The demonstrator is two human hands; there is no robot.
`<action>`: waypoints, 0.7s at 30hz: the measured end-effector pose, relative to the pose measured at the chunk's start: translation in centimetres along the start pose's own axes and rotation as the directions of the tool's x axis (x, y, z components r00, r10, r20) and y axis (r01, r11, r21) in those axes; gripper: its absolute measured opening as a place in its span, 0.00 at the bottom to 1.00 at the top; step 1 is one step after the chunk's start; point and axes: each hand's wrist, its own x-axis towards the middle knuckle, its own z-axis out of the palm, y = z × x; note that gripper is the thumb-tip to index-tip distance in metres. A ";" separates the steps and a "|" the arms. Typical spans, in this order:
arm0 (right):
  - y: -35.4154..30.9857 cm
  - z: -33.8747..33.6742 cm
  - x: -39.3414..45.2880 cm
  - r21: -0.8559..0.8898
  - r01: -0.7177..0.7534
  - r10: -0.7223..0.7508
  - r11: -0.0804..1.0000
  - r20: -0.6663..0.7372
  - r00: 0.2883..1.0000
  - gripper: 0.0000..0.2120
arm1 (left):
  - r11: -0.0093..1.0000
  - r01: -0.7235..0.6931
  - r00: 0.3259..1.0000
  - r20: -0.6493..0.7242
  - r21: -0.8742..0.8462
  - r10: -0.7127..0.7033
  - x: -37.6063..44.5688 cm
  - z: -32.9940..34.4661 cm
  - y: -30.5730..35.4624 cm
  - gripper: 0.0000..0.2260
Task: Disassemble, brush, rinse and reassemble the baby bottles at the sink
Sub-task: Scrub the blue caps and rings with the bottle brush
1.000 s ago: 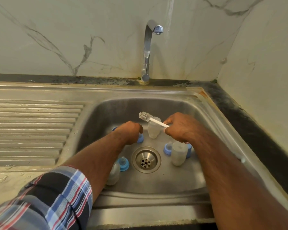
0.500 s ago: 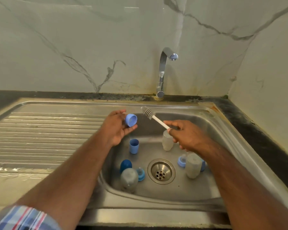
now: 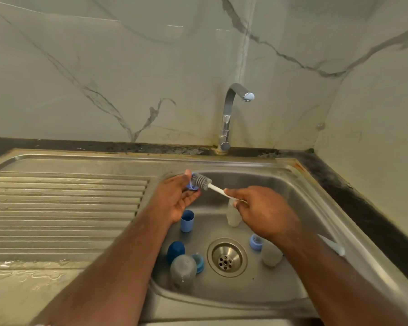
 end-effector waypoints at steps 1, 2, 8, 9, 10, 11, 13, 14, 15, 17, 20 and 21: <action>-0.2 0.1 0.1 -0.032 0.012 -0.012 0.999 -0.006 1.000 0.20 | 1.000 -0.004 1.000 0.004 0.009 0.004 0.0 0.1 -0.1 0.13; -0.4 0.1 0.1 -0.055 0.020 -0.020 0.998 -0.012 1.000 0.20 | 1.000 -0.006 1.000 0.006 0.010 0.006 0.0 0.2 -0.2 0.13; -0.2 0.1 0.3 -0.087 -0.008 0.010 0.996 0.020 1.000 0.20 | 1.000 -0.026 1.000 -0.004 -0.007 0.026 -0.1 0.0 0.1 0.14; -0.2 0.1 0.3 -0.032 -0.016 0.017 0.999 0.041 0.999 0.20 | 0.999 -0.033 0.999 -0.007 -0.010 0.033 -0.1 0.0 0.2 0.16; -0.1 0.2 0.3 0.035 -0.018 0.016 0.999 0.060 0.998 0.19 | 0.999 -0.038 0.999 -0.010 -0.014 0.038 -0.2 -0.1 0.2 0.16; -0.1 0.3 0.3 0.089 -0.017 0.011 0.996 0.067 0.998 0.19 | 0.999 -0.042 0.999 -0.012 -0.017 0.041 -0.2 -0.1 0.3 0.16; 0.0 0.1 0.3 0.120 -0.015 0.011 0.993 0.031 0.999 0.18 | 0.999 -0.040 0.999 -0.002 -0.023 0.040 -0.3 -0.1 0.3 0.16; 0.1 0.1 0.3 0.099 -0.014 0.014 0.995 0.000 1.000 0.18 | 0.999 -0.038 0.999 0.009 -0.028 0.038 -0.4 -0.1 0.3 0.15; 0.2 0.1 0.3 0.066 -0.016 0.018 0.998 -0.024 1.000 0.19 | 0.999 -0.037 0.999 0.020 -0.033 0.037 -0.4 0.0 0.3 0.15; 0.2 0.2 0.3 0.055 -0.032 0.033 0.998 -0.023 0.999 0.19 | 0.999 -0.033 0.999 0.029 -0.041 0.034 -0.5 0.0 0.2 0.15; -0.1 0.3 0.3 0.153 -0.036 0.025 0.988 0.069 0.997 0.18 | 0.998 -0.036 0.999 0.022 -0.051 0.037 -0.4 -0.5 0.6 0.13; -0.1 0.2 0.2 0.195 -0.028 0.011 0.980 0.086 0.996 0.18 | 0.997 -0.037 0.999 0.024 -0.063 0.039 -0.4 -0.6 0.8 0.12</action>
